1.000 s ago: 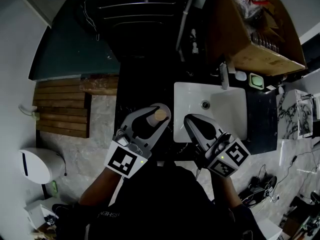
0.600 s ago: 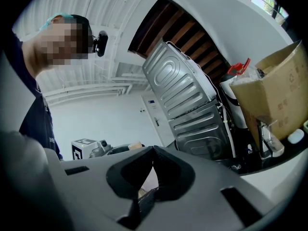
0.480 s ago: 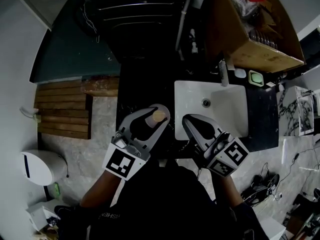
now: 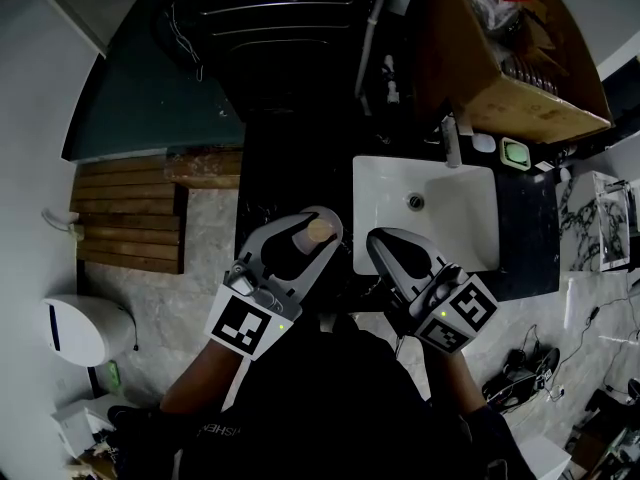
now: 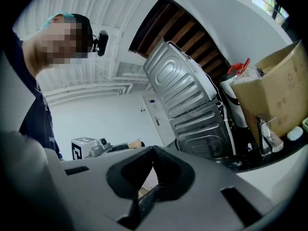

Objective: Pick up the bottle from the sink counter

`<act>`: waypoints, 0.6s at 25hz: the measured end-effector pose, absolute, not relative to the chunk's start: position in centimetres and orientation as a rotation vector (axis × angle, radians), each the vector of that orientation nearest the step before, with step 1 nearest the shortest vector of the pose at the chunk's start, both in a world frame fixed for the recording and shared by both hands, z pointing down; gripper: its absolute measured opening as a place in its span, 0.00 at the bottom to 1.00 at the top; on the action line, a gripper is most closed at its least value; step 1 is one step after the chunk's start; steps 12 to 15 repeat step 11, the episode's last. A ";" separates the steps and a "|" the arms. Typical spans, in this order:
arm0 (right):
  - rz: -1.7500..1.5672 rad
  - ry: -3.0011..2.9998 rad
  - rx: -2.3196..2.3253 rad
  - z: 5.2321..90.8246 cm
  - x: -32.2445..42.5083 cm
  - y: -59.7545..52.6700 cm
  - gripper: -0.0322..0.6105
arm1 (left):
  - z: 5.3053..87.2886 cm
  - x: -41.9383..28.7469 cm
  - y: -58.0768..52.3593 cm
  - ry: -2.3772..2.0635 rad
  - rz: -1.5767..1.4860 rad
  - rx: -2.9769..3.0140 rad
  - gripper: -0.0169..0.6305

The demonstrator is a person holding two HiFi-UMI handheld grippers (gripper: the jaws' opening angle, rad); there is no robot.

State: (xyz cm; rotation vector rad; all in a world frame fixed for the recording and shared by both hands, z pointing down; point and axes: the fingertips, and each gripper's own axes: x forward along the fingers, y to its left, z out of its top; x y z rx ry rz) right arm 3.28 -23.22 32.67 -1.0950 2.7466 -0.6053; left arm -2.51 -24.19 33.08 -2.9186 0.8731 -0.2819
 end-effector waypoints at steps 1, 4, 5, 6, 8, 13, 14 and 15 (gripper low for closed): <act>-0.607 2.747 -1.095 32.7 3.3 -23.2 0.09 | 33.1 -2.5 -24.1 0.870 -0.287 -2.917 0.24; -0.613 2.749 -1.091 32.9 3.1 -23.0 0.09 | 33.2 -2.5 -23.9 0.869 -0.290 -2.921 0.24; -0.616 2.750 -1.089 32.9 3.0 -22.9 0.09 | 33.2 -2.5 -23.9 0.869 -0.287 -2.922 0.24; -0.617 2.752 -1.089 32.9 2.9 -22.9 0.09 | 33.2 -2.6 -23.8 0.868 -0.287 -2.923 0.24; -0.616 2.753 -1.090 32.9 2.8 -22.8 0.09 | 33.2 -2.7 -23.7 0.865 -0.288 -2.924 0.24; -0.617 2.755 -1.088 32.9 2.7 -22.8 0.09 | 33.2 -2.7 -23.6 0.863 -0.286 -2.925 0.24; -0.617 2.755 -1.088 32.9 2.7 -22.8 0.09 | 33.2 -2.7 -23.6 0.863 -0.286 -2.925 0.24; -0.617 2.755 -1.088 32.9 2.7 -22.8 0.09 | 33.2 -2.7 -23.6 0.863 -0.286 -2.925 0.24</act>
